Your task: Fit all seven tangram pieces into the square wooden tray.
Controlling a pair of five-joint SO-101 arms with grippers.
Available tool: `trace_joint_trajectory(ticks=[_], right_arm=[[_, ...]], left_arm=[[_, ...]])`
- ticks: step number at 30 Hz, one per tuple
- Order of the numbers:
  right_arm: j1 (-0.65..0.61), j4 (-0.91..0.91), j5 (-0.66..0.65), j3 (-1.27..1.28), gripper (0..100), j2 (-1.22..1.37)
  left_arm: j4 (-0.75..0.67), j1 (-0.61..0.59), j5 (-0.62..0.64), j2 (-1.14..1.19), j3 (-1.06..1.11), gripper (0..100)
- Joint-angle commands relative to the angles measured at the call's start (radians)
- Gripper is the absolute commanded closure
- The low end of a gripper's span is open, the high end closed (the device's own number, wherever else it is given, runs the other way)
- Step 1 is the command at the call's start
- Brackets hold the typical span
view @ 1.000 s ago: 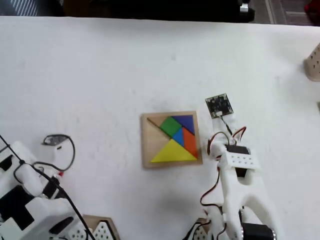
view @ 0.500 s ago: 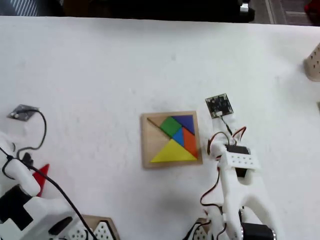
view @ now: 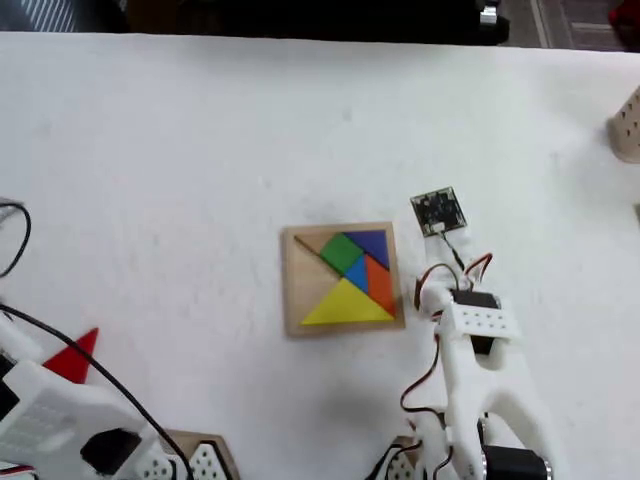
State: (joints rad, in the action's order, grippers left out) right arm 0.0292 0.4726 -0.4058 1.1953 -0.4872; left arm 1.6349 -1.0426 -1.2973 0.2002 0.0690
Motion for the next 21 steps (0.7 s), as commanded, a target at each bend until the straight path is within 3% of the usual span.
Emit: trace_joint_trajectory(ticks=[1, 3, 7, 14, 21], right_arm=[[-0.007, -0.012, -0.014, -0.006, 98.1, -0.031], [-0.008, -0.012, -0.018, -0.006, 98.1, -0.031], [-0.012, -0.012, -0.064, 0.002, 98.1, -0.033], [-0.012, -0.012, -0.066, 0.002, 98.1, -0.033], [-0.012, -0.012, -0.068, 0.002, 98.1, -0.033]], left_arm=[[0.143, -0.022, -0.189, -0.013, -0.058, 98], [0.138, -0.035, -0.239, -0.016, -0.032, 98], [0.129, -0.062, -0.489, -0.019, 0.012, 97], [0.112, -0.09, -0.779, -0.01, 0.043, 85], [-0.138, -0.154, -1.086, -0.015, 0.238, 86]])
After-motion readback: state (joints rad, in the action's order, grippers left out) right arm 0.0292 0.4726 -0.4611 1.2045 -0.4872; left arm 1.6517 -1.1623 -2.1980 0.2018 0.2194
